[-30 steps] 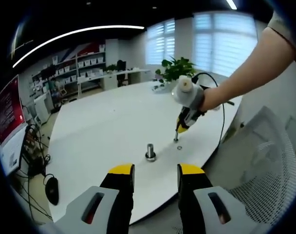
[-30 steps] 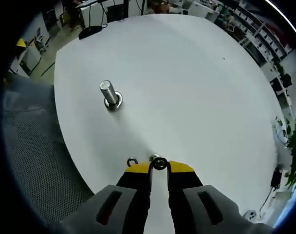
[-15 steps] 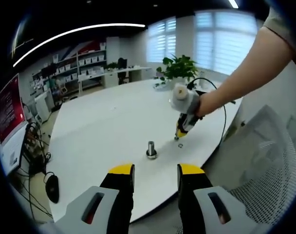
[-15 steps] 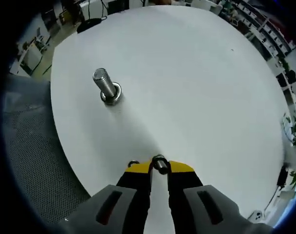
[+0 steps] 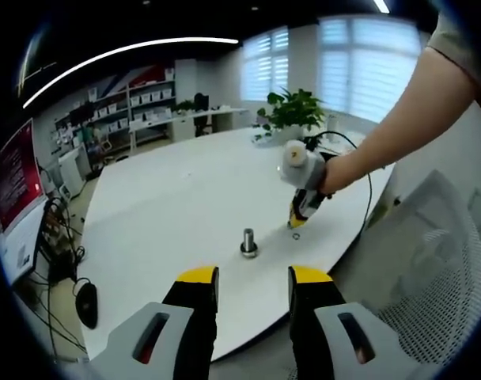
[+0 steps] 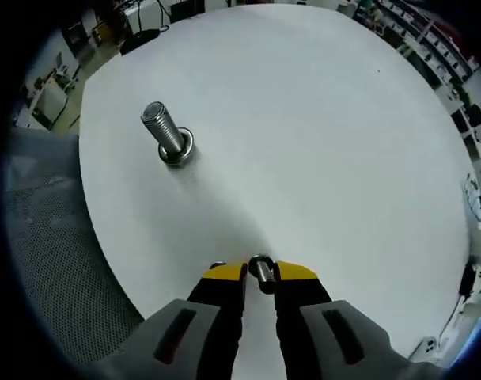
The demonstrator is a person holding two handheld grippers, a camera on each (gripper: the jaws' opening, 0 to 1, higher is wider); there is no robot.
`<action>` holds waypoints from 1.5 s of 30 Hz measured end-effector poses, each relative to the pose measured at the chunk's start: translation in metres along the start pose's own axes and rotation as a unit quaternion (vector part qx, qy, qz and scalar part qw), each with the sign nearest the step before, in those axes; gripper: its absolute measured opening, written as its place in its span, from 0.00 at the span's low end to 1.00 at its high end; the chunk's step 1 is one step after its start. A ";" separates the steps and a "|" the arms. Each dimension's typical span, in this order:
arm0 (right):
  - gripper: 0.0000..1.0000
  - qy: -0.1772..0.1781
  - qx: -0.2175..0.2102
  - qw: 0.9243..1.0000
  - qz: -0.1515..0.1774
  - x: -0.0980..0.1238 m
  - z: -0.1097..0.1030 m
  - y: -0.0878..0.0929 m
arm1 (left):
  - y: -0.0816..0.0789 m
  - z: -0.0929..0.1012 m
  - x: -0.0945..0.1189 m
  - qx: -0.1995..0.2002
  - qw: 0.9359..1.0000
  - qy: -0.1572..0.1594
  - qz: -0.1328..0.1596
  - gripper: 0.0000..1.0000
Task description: Place the washer onto the threaded stud by aligning its center hole with the stud, sliding it down to the base, and recovering from edge contact or off-axis alignment until the washer reaches the visible bottom stop.
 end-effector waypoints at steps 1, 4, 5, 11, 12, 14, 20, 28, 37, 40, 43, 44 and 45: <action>0.18 0.001 -0.001 1.000 0.002 0.001 -0.001 0.000 | 0.000 0.000 0.000 0.000 1.000 0.000 0.000 0.33; 0.20 0.004 0.000 1.000 0.003 0.003 -0.002 0.001 | 0.000 0.000 0.000 0.000 1.000 0.000 0.000 0.33; 0.21 0.004 -0.001 1.000 0.001 0.004 -0.003 0.003 | 0.000 0.000 0.000 0.000 1.000 0.000 0.000 0.33; 0.21 -0.008 -0.023 1.000 0.002 0.005 -0.015 0.010 | -0.001 0.000 0.000 -0.001 1.000 -0.001 0.003 0.33; 0.22 -0.015 -0.033 0.999 0.001 0.005 -0.020 0.011 | -0.001 0.000 0.000 -0.001 1.000 0.000 0.003 0.33; 0.22 -0.019 -0.036 0.999 0.002 0.002 -0.026 0.011 | -0.001 0.000 0.000 -0.001 1.000 -0.001 0.003 0.33; 0.22 -0.025 -0.036 0.999 0.004 -0.005 -0.035 0.007 | 0.000 0.000 0.000 0.000 1.000 -0.001 0.000 0.33; 0.20 -0.022 -0.031 0.999 0.009 -0.009 -0.035 0.003 | 0.001 -0.001 0.000 0.000 1.000 -0.001 -0.001 0.33; 0.08 -0.014 0.051 0.999 0.003 -0.007 -0.038 0.009 | 0.000 -0.001 0.000 0.000 1.000 -0.001 0.000 0.33; 0.11 -0.020 0.035 0.999 -0.005 -0.005 -0.035 0.015 | 0.000 0.000 0.000 -0.001 1.000 0.000 -0.001 0.33; 0.16 -0.025 0.011 1.000 -0.011 -0.003 -0.029 0.024 | 0.000 0.000 0.000 -0.001 1.000 0.001 -0.001 0.33; 0.17 -0.026 0.008 1.000 -0.002 -0.001 -0.029 0.027 | 0.000 0.000 0.000 -0.001 1.000 0.001 -0.001 0.33; 0.17 -0.026 0.009 1.000 0.002 0.001 -0.029 0.029 | 0.000 0.000 0.000 -0.001 1.000 0.001 0.000 0.33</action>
Point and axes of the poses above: the point that each gripper's makers call its tool centre point, and the gripper's own axes: x roughly backward along the fingers, z roughly to its right, y roughly out of its underside, the point moved 4 cm from there along x, roughly backward along the fingers, and after that the axes turned 10 degrees about x, right-handed, at the moved point
